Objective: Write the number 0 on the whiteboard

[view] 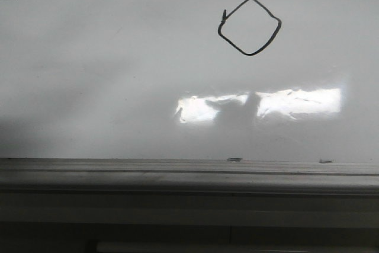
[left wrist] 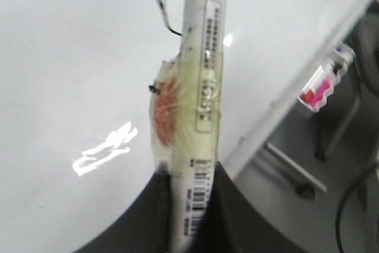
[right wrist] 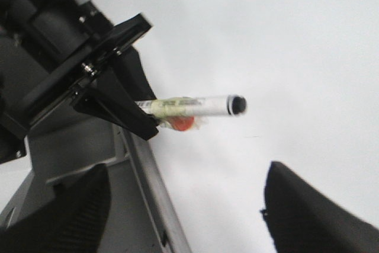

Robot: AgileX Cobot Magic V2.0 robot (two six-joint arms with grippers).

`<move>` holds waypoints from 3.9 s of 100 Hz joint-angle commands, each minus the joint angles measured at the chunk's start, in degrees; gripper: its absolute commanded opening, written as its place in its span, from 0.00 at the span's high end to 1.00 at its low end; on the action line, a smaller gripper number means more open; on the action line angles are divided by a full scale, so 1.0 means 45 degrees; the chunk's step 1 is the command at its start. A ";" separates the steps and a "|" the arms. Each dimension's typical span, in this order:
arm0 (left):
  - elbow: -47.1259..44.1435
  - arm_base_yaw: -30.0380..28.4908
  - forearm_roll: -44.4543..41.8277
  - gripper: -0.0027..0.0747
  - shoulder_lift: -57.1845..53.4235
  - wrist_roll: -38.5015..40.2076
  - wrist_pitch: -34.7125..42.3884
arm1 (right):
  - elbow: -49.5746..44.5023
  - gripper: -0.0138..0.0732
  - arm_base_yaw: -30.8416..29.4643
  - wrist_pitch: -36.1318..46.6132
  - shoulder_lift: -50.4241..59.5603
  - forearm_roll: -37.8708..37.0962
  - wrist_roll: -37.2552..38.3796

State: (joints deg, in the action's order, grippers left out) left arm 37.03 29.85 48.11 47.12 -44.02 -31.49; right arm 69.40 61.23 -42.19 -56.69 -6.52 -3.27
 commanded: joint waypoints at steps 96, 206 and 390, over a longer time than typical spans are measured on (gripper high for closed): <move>-0.0510 0.2995 0.5133 0.98 0.5173 0.0365 0.9047 | -0.2854 0.92 -0.0567 0.0632 0.3228 -0.1483 0.1633; -0.0573 0.3018 0.4857 0.99 -0.1656 -0.2462 0.6832 | -0.5039 0.92 -0.0567 0.4630 0.3471 -0.3089 0.1843; -0.8493 -0.5975 -0.8071 0.99 -1.0886 0.8400 0.2854 | -0.5039 0.92 -0.0567 0.4546 0.3471 -0.3037 0.1843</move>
State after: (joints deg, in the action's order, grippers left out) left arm -0.23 4.54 11.44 -0.22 -8.32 -19.41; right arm 45.32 59.02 -25.94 -41.41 -19.02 4.94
